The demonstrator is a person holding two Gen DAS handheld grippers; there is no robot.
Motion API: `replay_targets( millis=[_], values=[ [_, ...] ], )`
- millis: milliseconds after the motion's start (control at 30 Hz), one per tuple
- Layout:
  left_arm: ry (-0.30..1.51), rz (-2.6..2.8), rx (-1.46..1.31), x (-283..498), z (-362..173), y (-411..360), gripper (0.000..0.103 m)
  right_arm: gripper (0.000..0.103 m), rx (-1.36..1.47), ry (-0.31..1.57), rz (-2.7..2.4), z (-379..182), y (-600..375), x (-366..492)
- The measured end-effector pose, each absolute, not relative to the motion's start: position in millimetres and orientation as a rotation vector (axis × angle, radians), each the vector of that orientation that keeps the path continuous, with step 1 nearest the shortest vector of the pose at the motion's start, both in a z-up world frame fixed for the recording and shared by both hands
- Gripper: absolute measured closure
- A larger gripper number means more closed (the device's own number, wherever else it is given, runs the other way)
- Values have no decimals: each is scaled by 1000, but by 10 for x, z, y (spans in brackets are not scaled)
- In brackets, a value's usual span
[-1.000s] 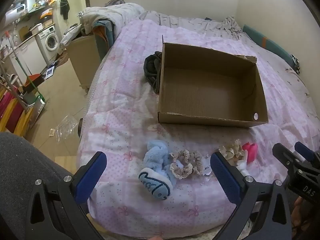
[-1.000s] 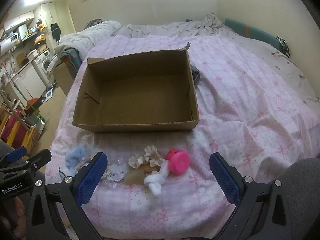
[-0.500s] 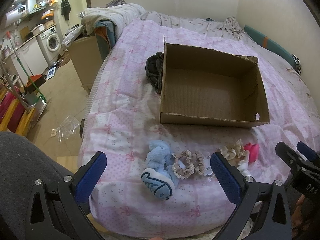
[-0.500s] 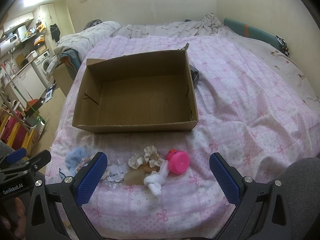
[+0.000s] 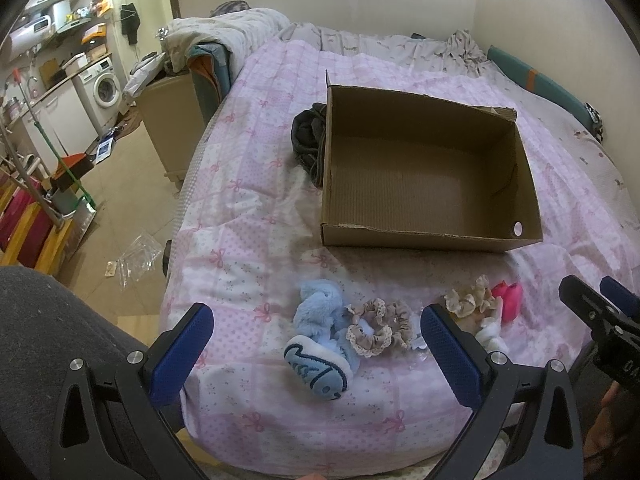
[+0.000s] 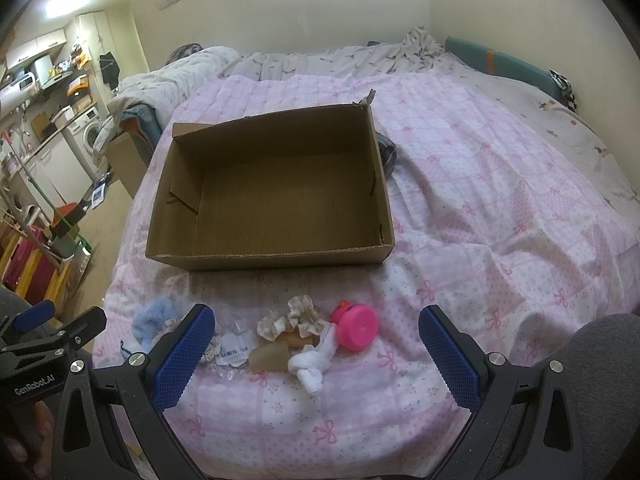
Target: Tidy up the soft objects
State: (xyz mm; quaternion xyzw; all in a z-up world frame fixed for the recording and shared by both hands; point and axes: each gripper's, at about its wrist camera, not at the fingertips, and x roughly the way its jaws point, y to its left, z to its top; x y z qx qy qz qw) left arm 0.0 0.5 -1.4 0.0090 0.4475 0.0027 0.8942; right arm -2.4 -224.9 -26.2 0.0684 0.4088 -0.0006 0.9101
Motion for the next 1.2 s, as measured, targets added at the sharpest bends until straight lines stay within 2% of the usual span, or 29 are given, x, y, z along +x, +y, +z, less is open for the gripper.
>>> replay_targets(
  millis=[1200],
  values=[
    [952, 16, 10, 30, -70, 41, 0, 0, 130, 861, 5, -284, -2181, -13]
  ],
)
